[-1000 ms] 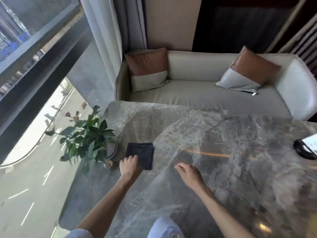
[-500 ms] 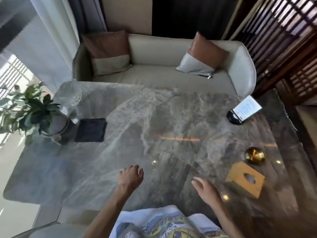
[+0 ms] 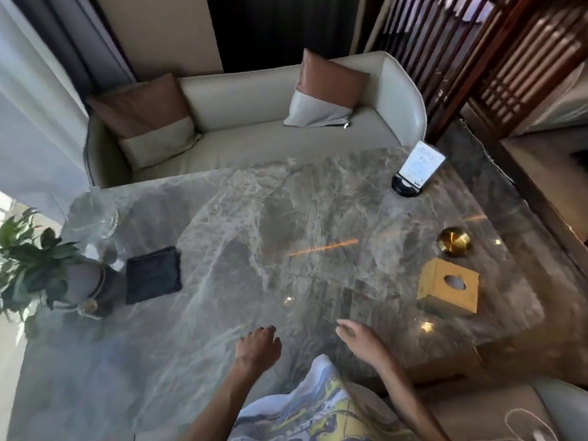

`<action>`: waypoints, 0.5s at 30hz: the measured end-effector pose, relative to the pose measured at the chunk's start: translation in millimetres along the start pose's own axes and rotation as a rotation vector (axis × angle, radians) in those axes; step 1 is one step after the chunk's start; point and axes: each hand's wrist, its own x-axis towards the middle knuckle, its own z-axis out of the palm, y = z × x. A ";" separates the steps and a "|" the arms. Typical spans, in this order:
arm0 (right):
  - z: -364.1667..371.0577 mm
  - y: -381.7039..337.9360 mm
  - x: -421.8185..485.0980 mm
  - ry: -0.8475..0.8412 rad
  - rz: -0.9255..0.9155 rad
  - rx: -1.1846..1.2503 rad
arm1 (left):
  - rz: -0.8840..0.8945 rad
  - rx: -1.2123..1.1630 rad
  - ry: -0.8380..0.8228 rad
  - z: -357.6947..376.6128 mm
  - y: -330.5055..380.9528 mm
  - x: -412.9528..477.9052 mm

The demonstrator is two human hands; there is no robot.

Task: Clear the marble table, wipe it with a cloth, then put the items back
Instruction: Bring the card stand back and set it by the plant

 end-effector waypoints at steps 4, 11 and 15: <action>-18.9 16.4 -16.3 0.080 0.063 -0.001 | 0.027 0.037 -0.035 -11.3 1.3 16.8; -87.0 58.5 -30.3 0.083 0.154 0.270 | 0.064 0.061 -0.056 -36.6 50.1 61.7; -174.9 66.7 -27.3 -0.032 0.146 0.473 | 0.109 0.041 -0.099 -58.4 107.3 111.1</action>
